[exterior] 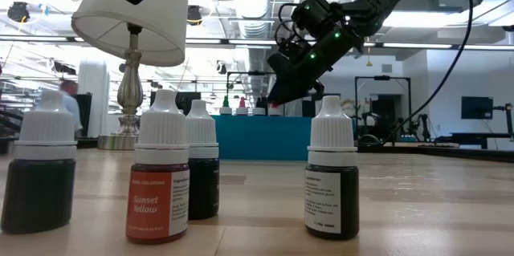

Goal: Pick & Place food coloring
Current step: Put the large orange food coloring bottle into the bin

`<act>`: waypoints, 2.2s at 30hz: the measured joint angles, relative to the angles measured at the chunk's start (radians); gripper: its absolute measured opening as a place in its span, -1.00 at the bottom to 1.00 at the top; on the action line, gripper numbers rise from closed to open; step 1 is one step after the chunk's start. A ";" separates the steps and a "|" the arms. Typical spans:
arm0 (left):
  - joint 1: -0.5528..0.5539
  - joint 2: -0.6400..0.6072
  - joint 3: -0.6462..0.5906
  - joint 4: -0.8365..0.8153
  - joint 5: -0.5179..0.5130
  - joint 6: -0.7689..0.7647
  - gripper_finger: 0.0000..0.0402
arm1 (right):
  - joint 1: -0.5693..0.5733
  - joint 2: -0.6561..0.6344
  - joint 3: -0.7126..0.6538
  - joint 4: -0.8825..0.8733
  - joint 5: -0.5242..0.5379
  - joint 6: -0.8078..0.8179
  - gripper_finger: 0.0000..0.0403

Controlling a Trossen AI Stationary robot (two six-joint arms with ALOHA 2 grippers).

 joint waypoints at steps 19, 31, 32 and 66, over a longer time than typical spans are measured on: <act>0.000 0.000 0.000 -0.003 0.072 0.039 -0.32 | 0.057 -0.300 0.000 -0.300 -0.072 -0.004 -0.08; -0.070 0.000 0.000 -0.003 0.199 -0.043 -0.32 | 0.324 -0.388 0.000 -0.329 -0.270 -0.003 -0.17; -0.086 0.000 0.000 -0.003 0.198 -0.051 -0.32 | 0.350 -0.388 0.000 -0.329 -0.280 0.000 -0.18; -0.599 0.449 -0.001 0.385 -0.304 -0.481 -0.32 | 0.841 -0.421 0.000 -0.401 -0.131 0.205 -0.39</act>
